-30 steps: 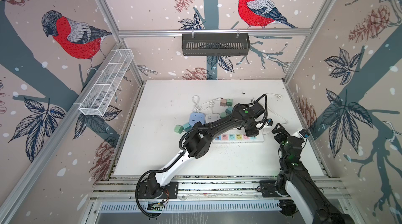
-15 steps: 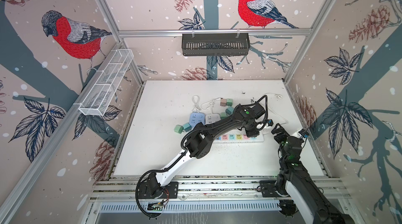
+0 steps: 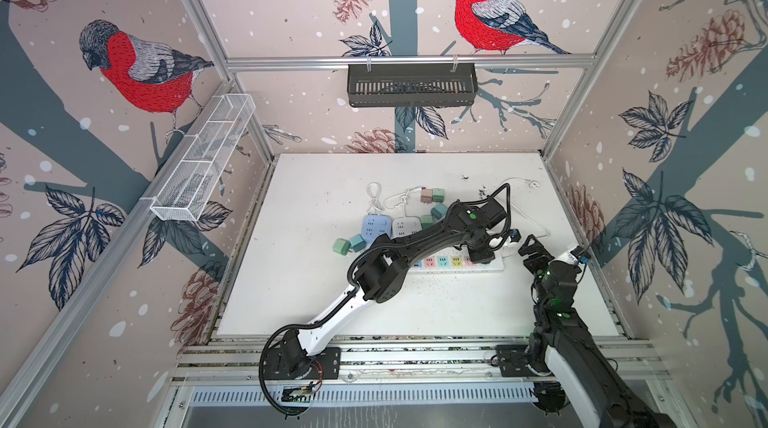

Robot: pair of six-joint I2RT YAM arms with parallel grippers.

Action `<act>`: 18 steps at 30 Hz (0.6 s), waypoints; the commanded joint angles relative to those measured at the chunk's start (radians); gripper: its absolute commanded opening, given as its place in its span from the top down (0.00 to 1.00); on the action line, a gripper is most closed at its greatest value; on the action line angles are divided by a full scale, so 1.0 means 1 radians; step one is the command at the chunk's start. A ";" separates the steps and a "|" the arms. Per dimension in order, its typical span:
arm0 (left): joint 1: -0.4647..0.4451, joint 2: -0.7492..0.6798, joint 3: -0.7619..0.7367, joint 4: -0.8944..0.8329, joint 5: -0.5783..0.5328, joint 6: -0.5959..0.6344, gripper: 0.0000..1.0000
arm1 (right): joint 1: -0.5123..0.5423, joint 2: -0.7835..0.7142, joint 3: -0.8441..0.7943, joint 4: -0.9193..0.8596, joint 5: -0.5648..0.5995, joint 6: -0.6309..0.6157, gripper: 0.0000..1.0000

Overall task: Insert the plug
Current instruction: 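Press the teal adapter's prongs down into the teal socket with the left gripper, then open the left gripper and lift it off the plugged adapter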

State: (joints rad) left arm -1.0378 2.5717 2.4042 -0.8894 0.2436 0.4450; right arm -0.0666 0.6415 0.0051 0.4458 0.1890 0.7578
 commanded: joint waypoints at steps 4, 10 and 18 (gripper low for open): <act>-0.001 -0.067 -0.004 -0.037 0.026 0.028 0.02 | 0.002 -0.009 -0.001 0.004 0.019 -0.006 0.00; -0.001 -0.249 -0.142 0.071 0.036 -0.004 0.02 | 0.002 -0.006 0.000 0.007 0.017 -0.007 0.00; 0.036 -0.646 -0.628 0.515 -0.036 -0.197 0.02 | 0.008 -0.017 0.000 0.005 -0.004 -0.020 0.00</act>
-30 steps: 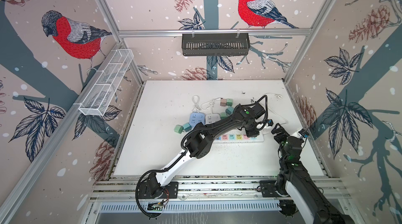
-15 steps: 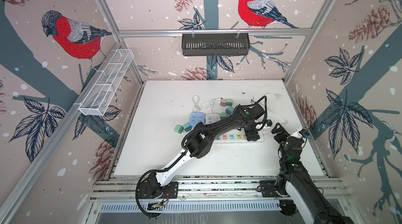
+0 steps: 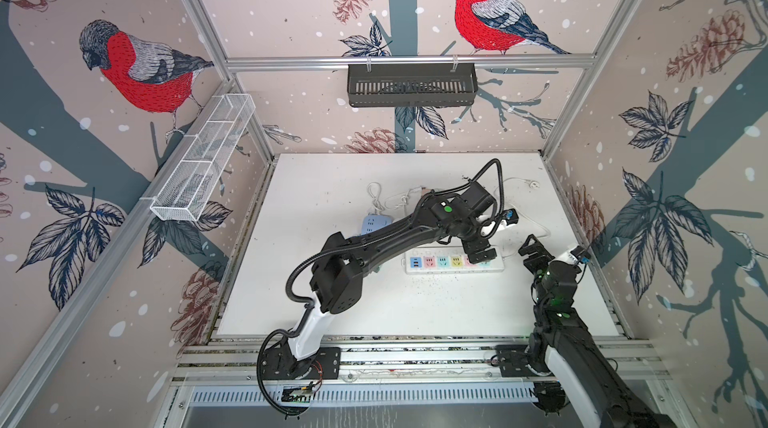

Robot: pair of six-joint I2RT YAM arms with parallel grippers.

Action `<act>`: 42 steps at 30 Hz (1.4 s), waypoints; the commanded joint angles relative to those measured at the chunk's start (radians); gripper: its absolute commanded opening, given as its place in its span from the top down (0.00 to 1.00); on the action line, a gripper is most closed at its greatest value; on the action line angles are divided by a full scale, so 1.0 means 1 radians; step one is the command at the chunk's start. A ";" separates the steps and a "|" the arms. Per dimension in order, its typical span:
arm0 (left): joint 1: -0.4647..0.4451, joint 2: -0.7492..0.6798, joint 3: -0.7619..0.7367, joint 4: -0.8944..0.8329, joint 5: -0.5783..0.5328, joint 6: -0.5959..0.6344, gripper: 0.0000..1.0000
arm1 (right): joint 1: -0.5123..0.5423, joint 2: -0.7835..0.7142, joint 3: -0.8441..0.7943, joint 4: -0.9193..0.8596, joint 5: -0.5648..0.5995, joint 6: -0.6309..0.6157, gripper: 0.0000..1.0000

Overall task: Insert the plug
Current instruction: 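Open the left gripper and lift it off the plugged adapter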

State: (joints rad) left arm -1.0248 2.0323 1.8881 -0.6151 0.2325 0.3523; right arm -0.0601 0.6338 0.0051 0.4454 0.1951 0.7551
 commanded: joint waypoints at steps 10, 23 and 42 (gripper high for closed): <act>0.132 -0.784 -0.883 0.935 -0.293 -0.370 0.02 | 0.008 -0.029 -0.001 0.003 -0.016 -0.022 0.00; 0.132 -1.253 -1.197 0.712 -0.881 -0.812 0.02 | 0.014 -0.019 0.015 -0.040 0.075 0.046 0.00; 0.635 -1.449 -1.558 0.502 -0.972 -1.006 0.02 | 0.022 0.065 0.105 -0.112 0.002 -0.002 0.00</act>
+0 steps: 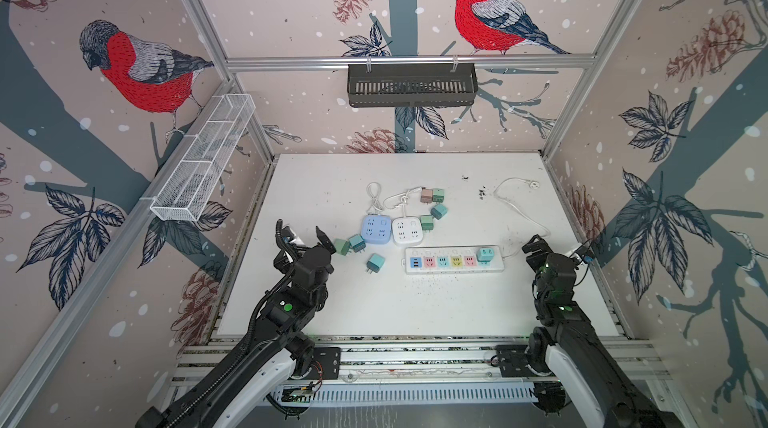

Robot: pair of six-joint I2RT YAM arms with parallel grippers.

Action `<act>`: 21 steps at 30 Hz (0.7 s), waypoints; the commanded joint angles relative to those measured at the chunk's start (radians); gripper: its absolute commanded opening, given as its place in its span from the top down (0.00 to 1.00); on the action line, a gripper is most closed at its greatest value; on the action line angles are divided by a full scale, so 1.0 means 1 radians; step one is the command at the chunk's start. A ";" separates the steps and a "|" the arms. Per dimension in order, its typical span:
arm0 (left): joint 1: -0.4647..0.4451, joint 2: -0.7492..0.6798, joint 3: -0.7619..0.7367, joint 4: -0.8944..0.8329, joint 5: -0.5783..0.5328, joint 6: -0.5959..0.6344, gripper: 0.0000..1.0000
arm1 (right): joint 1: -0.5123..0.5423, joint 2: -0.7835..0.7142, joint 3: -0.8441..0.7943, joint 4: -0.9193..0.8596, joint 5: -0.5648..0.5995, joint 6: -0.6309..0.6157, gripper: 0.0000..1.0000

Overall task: Insert the plug
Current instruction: 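Open the left gripper and lift it off the plugged adapter, then retract the left arm while the right gripper reaches toward the far adapters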

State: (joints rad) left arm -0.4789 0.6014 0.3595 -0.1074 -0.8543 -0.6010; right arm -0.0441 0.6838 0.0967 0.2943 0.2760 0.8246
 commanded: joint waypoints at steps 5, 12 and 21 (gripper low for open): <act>0.181 0.010 -0.066 0.089 0.232 -0.047 0.02 | 0.026 0.076 0.049 0.032 -0.075 -0.082 0.00; 0.183 0.238 -0.085 0.267 0.192 -0.036 0.02 | 0.004 0.170 0.267 -0.149 -0.241 -0.033 0.00; 0.198 0.464 0.096 0.065 0.099 -0.158 0.02 | 0.031 0.142 0.250 0.032 -0.485 -0.109 0.01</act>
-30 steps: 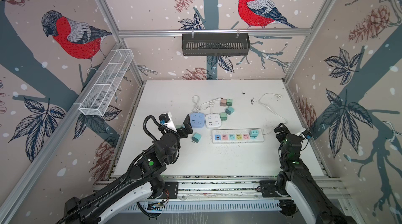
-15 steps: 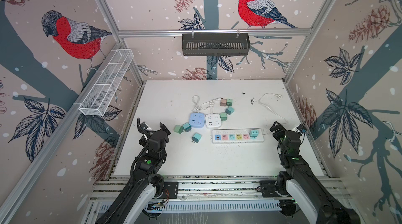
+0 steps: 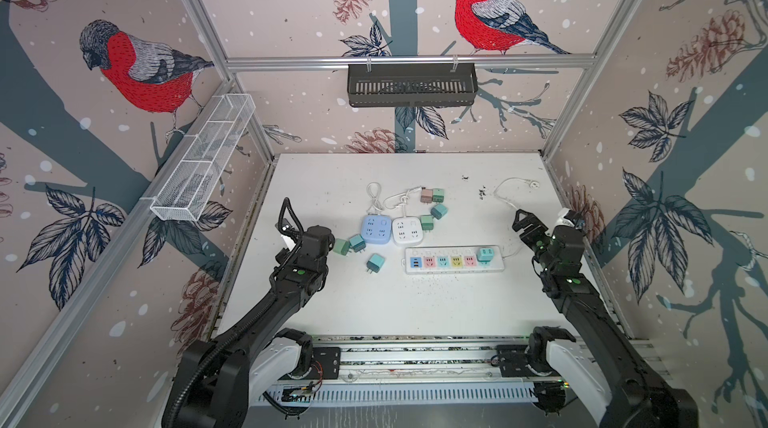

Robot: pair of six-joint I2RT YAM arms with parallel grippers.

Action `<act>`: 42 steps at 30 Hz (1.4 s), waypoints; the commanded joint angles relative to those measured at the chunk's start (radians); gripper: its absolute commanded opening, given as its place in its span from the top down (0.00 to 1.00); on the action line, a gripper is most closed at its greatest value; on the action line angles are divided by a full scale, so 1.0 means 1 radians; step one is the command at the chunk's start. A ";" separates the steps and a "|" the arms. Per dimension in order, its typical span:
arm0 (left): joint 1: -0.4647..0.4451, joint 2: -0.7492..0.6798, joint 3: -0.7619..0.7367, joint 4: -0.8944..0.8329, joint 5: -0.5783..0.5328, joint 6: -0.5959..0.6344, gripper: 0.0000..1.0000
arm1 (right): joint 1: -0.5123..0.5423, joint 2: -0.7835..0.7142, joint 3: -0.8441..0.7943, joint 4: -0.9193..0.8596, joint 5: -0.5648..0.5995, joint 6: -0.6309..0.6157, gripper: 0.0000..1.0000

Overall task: Insert the plug
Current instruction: 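Retract the left arm while the right gripper reaches toward the far adapters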

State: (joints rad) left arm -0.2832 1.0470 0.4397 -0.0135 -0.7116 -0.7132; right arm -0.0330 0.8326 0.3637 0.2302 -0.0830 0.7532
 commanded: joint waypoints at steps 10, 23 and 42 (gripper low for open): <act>0.003 -0.074 -0.073 0.083 0.059 0.022 0.02 | 0.522 0.227 0.198 0.011 0.306 -0.209 0.00; 0.002 -0.134 -0.116 0.111 0.070 0.031 0.02 | 0.619 0.678 0.537 -0.184 0.300 -0.238 0.01; 0.002 -0.145 -0.148 0.202 0.137 0.096 0.02 | 0.605 1.217 0.965 -0.417 0.440 -0.215 0.01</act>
State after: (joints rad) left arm -0.2821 0.9180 0.3027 0.1291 -0.5934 -0.6334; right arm 0.5789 2.0304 1.3064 -0.1589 0.3187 0.5251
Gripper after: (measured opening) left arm 0.978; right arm 0.987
